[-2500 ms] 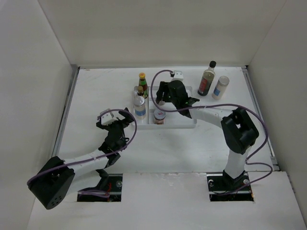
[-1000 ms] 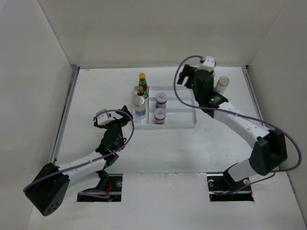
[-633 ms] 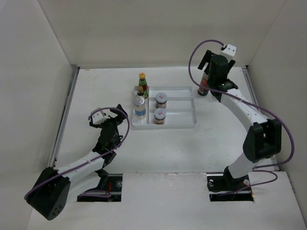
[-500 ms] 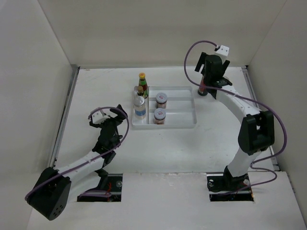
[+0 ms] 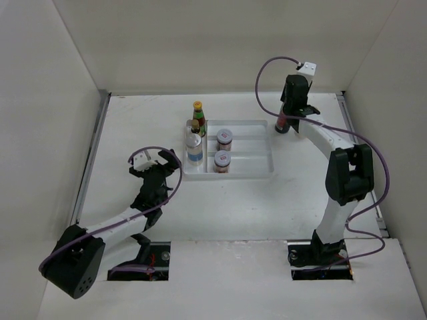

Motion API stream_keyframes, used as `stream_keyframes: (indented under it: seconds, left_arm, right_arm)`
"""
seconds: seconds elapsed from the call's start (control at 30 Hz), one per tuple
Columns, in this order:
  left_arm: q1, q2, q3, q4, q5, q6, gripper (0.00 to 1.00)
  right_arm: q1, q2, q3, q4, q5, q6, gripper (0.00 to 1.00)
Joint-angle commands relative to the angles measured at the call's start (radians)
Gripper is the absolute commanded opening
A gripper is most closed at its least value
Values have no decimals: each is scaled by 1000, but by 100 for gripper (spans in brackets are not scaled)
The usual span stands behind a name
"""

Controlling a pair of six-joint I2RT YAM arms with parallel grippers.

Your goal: Organize the condiment bottles

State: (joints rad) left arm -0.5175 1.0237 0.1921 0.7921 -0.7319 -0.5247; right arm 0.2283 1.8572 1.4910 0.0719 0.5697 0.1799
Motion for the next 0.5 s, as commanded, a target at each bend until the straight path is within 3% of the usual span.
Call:
stream_keyframes:
  seconds: [0.0,0.1,0.17,0.47]
  left_arm:
    - [4,9,29,24,32,-14,97]
    - [6,3,27,24,32,-14,97]
    - [6,0,26,24,31,-14,97]
    - [12,-22,13,22,15,-23,99]
  right_arm:
    - [1,2,75,94,25,-60,43]
    - [3,-7,75,100,45,-72,28]
    - [3,-30,80,115,47,-77,23]
    - [119,-95,261,118,-22,-154,23]
